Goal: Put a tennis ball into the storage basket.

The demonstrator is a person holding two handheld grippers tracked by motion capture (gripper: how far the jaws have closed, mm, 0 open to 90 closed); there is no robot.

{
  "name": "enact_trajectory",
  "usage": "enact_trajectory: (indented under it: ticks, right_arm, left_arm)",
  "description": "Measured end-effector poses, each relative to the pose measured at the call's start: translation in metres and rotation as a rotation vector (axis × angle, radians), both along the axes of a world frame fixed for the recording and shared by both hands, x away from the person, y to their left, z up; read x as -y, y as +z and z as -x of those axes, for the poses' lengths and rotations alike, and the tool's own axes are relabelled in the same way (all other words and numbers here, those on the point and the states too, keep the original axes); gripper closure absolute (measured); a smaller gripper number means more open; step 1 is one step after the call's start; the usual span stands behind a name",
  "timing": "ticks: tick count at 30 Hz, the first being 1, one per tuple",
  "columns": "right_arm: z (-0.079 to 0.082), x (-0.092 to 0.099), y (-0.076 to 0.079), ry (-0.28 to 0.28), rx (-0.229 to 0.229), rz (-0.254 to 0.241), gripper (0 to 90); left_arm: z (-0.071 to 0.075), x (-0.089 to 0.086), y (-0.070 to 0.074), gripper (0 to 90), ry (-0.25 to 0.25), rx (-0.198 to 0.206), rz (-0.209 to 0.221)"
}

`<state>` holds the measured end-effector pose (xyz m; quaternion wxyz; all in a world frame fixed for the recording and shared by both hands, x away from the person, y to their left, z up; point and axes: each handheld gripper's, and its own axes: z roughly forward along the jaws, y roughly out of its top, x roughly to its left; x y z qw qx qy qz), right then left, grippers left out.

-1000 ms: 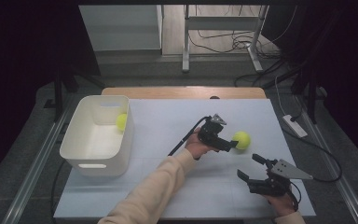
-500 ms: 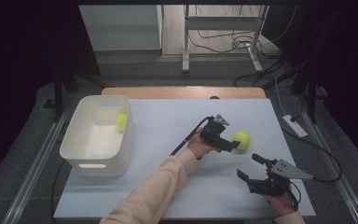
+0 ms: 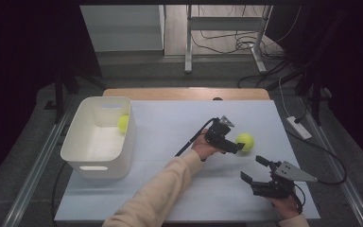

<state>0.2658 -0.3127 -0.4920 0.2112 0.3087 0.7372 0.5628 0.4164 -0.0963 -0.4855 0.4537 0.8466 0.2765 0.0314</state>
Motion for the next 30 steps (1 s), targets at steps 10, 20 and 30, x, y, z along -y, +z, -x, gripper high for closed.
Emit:
enact_trajectory:
  ticks: [10,20,30]
  right_arm:
    - [0.001,0.001,0.000,-0.004,0.001,0.001,13.0]
    - [0.000,0.003,-0.001,-0.005,-0.001,-0.003,13.0]
    - [-0.001,0.004,-0.002,-0.005,-0.005,-0.009,13.0]
  left_arm:
    - [-0.004,0.004,-0.004,12.2,-0.006,-0.005,-0.005]
    - [-0.011,0.012,-0.011,12.7,-0.004,-0.017,-0.003]
    - [-0.016,0.020,-0.014,12.6,-0.008,-0.017,-0.025]
